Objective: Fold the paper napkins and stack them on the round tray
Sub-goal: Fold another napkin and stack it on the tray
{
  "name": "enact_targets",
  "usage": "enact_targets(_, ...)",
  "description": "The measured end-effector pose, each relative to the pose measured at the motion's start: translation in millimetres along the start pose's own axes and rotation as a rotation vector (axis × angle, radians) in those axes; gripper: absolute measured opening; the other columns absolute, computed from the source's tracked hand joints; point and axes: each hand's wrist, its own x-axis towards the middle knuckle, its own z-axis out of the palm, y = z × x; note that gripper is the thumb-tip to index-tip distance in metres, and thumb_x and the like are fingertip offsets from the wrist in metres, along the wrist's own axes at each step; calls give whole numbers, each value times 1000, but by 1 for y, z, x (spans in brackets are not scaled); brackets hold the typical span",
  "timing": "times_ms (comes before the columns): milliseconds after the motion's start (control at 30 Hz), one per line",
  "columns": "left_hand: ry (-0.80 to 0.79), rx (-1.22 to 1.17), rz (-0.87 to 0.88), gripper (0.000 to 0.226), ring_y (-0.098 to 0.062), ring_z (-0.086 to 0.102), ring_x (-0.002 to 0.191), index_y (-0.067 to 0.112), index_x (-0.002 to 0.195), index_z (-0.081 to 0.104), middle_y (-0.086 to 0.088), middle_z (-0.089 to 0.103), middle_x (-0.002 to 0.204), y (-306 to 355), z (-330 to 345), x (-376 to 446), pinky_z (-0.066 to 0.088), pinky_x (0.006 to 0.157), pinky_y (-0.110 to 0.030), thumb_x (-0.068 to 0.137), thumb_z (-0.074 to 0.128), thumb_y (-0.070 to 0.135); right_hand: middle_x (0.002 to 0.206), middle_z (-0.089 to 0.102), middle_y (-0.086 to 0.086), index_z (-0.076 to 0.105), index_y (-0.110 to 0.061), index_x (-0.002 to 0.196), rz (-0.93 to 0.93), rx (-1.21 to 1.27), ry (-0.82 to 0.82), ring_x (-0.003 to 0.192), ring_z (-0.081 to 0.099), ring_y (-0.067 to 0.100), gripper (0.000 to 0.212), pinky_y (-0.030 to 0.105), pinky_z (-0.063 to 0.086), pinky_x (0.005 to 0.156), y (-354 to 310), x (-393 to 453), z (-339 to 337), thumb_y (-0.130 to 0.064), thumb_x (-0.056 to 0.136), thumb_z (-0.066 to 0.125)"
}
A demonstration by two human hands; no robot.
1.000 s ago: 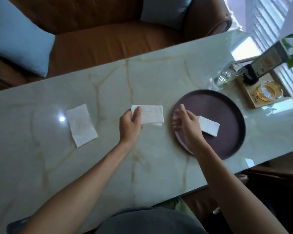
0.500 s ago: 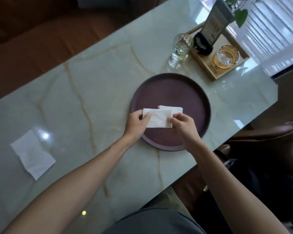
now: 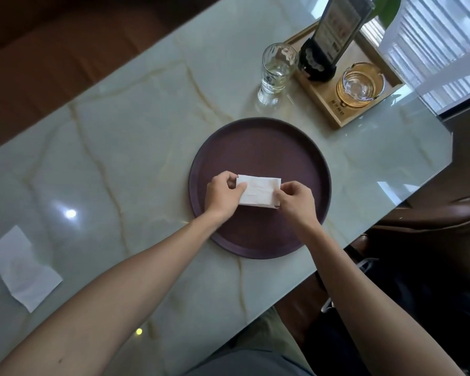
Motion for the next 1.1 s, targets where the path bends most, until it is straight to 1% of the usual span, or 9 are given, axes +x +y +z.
enact_targets(100, -38, 62, -4, 14, -16, 62, 76, 15, 94, 71, 12, 61, 72, -1, 5, 3, 44, 69, -24, 85, 75, 25, 84, 73, -3, 68, -19, 82, 26, -33, 4, 79, 69, 17, 7, 40, 58, 75, 1, 5, -2, -23, 86, 64)
enact_targets(200, -41, 91, 20, 11, -20, 65, 79, 14, 91, 69, 4, 66, 76, -5, 7, 4, 49, 73, -30, 86, 74, 23, 85, 71, -6, 68, -21, 83, 29, -116, 9, 79, 68, 15, 9, 35, 54, 70, 4, 8, 0, -25, 89, 61)
enact_targets(367, -37, 71, 15, 14, -19, 65, 75, 14, 86, 66, 5, 65, 74, -13, 9, 7, 49, 71, -30, 88, 73, 26, 84, 68, -11, 66, -20, 88, 21, -245, 26, 77, 63, 6, 13, 26, 43, 59, 6, 8, 5, -30, 92, 58)
enact_targets(567, -45, 79, -30, 14, -16, 65, 76, 21, 86, 65, 11, 65, 72, -13, -4, 6, 42, 67, -27, 89, 70, 33, 87, 66, -9, 61, -22, 89, 35, -366, 86, 79, 62, 16, 16, 32, 42, 66, -5, 1, 0, -38, 89, 57)
enact_targets(700, -44, 98, -49, 6, -19, 69, 87, 24, 88, 66, 7, 68, 81, -21, -43, 4, 48, 75, -26, 88, 71, 26, 88, 67, -7, 63, -18, 92, -132, -361, 141, 81, 61, 18, 18, 32, 41, 70, -39, -11, 2, -35, 93, 56)
enact_targets(833, 18, 65, -122, 4, -21, 72, 91, 25, 87, 69, 4, 72, 85, -42, -107, -6, 55, 84, -32, 85, 71, 28, 92, 68, -7, 67, -21, 95, -317, -371, -39, 86, 58, 15, 16, 32, 40, 74, -98, -35, 39, -35, 93, 60)
enact_targets(967, 152, 9, -195, 5, -23, 72, 91, 25, 83, 69, 5, 71, 82, -83, -181, -30, 56, 84, -34, 84, 71, 30, 83, 72, 9, 68, -6, 87, -455, -420, -278, 83, 66, 29, 26, 44, 53, 76, -149, -73, 101, -32, 87, 63)
enact_targets(1033, 220, -30, -229, 6, -23, 71, 90, 27, 81, 68, 7, 68, 78, -109, -217, -45, 56, 83, -33, 84, 72, 29, 74, 64, 16, 65, 4, 88, -520, -467, -377, 71, 58, 33, 34, 42, 50, 68, -168, -95, 138, -30, 87, 61)
enact_targets(1100, 285, -70, -263, 5, -22, 71, 88, 25, 81, 69, 7, 68, 76, -136, -251, -60, 53, 78, -30, 84, 72, 28, 67, 49, 7, 61, 8, 89, -554, -522, -451, 63, 44, 21, 38, 36, 38, 61, -179, -117, 176, -30, 86, 60)
